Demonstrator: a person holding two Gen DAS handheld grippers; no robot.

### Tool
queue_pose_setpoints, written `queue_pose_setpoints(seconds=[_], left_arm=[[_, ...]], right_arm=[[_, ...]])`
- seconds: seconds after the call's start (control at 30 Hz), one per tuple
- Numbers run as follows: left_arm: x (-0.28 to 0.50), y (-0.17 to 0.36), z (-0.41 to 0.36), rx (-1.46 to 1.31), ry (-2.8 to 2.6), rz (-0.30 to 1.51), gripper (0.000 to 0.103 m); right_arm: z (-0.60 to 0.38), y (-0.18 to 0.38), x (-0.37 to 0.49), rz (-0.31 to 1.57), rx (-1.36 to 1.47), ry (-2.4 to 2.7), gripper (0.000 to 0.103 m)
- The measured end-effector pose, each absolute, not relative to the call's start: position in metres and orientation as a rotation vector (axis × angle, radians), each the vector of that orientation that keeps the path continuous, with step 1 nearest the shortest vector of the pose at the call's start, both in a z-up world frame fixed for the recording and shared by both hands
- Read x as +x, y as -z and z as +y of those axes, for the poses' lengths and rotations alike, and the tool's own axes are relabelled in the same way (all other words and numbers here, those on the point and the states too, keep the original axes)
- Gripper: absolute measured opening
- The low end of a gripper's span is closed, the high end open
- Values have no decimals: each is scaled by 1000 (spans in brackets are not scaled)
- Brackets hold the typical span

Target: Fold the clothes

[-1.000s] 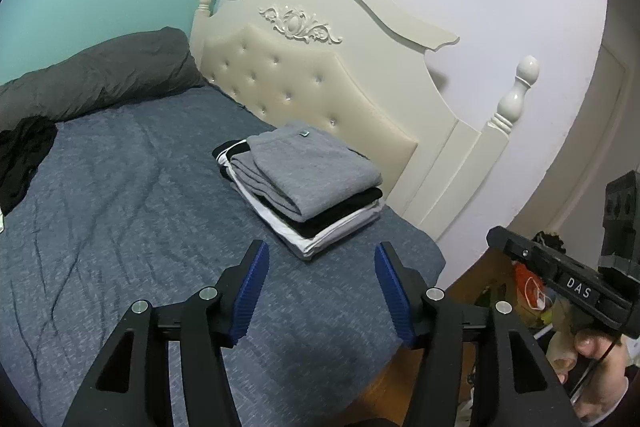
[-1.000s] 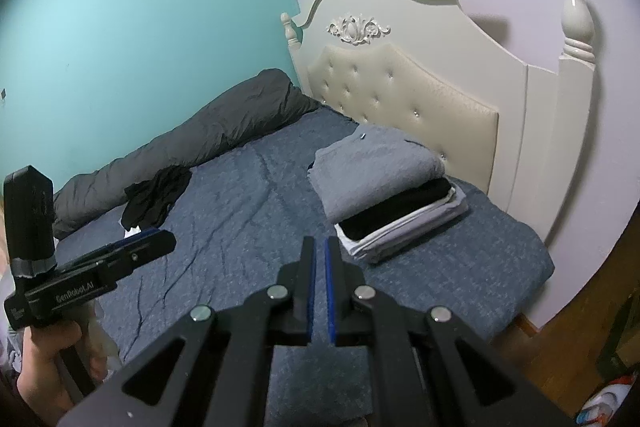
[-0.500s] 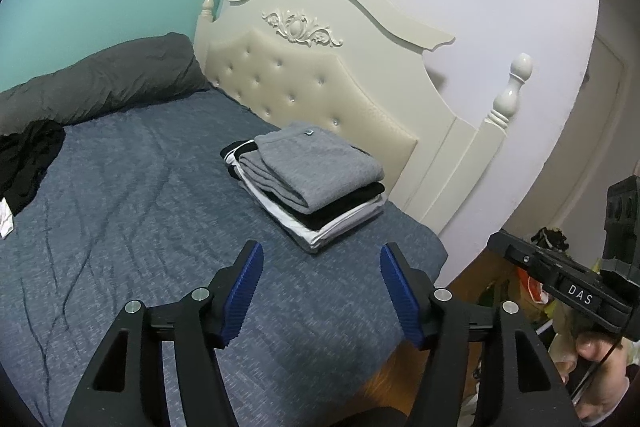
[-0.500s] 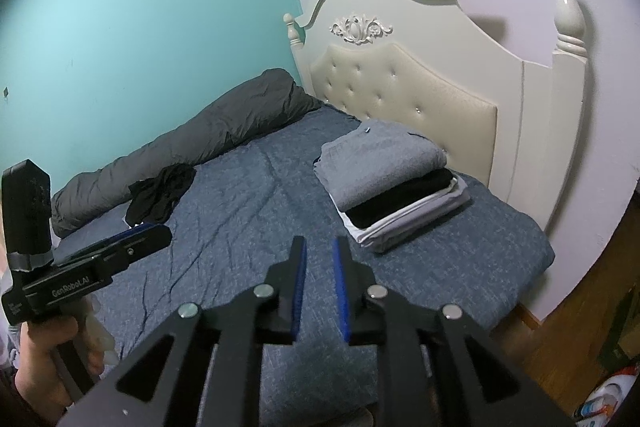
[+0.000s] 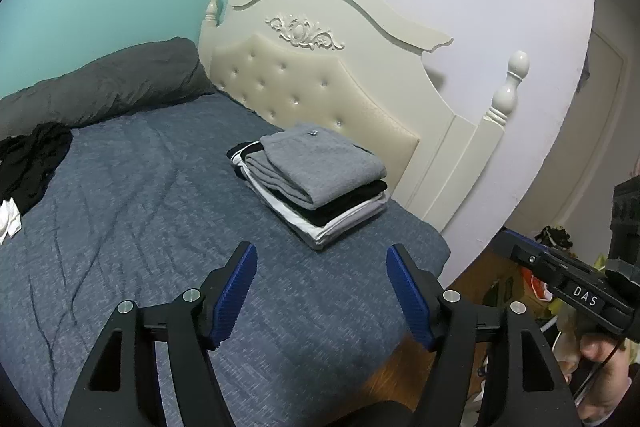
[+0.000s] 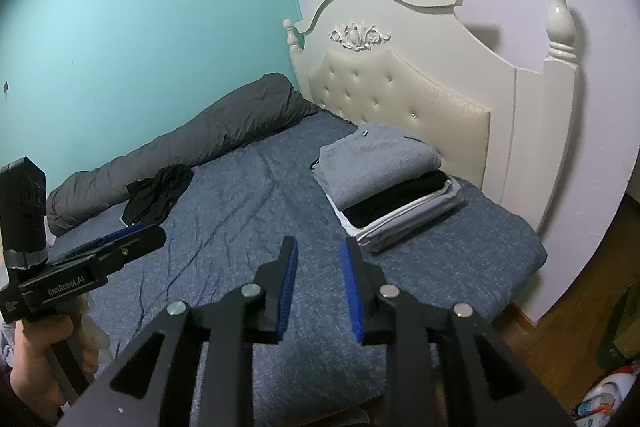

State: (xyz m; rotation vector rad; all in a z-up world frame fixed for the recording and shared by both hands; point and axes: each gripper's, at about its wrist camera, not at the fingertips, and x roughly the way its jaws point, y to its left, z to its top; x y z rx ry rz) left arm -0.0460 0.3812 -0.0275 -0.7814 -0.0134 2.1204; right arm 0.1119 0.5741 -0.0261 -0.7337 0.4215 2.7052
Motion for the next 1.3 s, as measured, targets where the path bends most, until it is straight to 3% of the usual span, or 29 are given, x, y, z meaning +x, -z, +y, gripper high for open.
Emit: queue_pose_setpoints(seconds=[0.23, 0.4, 0.73, 1.3], left_arm=[[-43, 29, 376, -775, -2135, 9, 75], [-40, 30, 373, -768, -2144, 24, 78], [-37, 30, 369, -758, -2159, 31, 81], [-31, 27, 362, -732, -2167, 36, 96]], right_arm=[[568, 28, 118, 420, -731, -2690, 30], [566, 30, 122, 416, -723, -2676, 46], [565, 31, 127, 416, -713, -2658, 49], [564, 33, 138, 410, -690, -2620, 69]])
